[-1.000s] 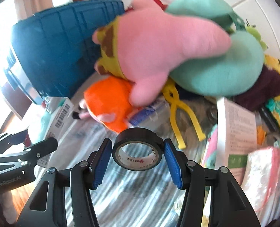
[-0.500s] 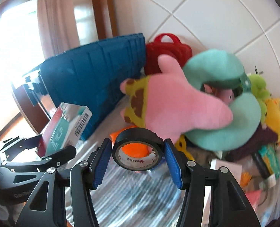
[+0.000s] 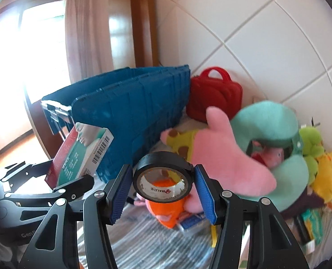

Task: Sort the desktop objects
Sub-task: 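Carry the medicine box and tape roll over the blue crate with both tools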

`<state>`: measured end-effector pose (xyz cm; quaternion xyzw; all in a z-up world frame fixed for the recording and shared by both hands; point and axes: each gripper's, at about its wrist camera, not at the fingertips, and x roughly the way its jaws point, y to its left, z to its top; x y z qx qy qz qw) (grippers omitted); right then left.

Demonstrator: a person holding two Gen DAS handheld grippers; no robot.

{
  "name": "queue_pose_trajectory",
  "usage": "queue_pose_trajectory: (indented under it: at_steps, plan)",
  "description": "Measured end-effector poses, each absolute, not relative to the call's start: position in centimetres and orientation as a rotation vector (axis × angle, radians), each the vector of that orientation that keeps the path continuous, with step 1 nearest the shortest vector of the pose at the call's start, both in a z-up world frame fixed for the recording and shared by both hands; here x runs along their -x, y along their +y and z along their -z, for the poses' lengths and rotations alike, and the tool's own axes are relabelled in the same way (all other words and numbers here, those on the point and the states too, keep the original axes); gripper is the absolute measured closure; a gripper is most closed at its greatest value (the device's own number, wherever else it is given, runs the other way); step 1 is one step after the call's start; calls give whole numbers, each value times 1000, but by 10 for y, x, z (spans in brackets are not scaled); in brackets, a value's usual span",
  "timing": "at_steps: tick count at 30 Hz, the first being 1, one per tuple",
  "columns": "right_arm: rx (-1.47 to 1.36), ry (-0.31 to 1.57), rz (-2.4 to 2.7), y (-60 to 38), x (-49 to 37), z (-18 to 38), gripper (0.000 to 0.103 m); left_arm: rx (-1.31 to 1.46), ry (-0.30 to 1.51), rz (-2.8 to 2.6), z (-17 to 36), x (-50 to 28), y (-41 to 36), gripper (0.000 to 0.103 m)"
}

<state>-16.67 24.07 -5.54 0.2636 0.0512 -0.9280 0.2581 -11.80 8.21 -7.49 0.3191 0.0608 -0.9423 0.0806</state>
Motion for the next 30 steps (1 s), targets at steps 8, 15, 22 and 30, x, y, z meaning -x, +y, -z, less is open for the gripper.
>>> queue_pose_trajectory:
  at_steps: [8, 15, 22, 30]
  plan:
    - [-631, 183, 2484, 216, 173, 34, 47, -868, 216, 2799, 57, 119, 60, 31]
    - [-541, 193, 2471, 178, 182, 11, 47, -761, 208, 2800, 35, 125, 16, 31]
    - [-423, 163, 2465, 108, 194, -20, 47, -652, 181, 2791, 4, 139, -62, 31]
    - [-364, 131, 2457, 21, 214, -38, 47, -627, 130, 2763, -17, 169, -159, 31]
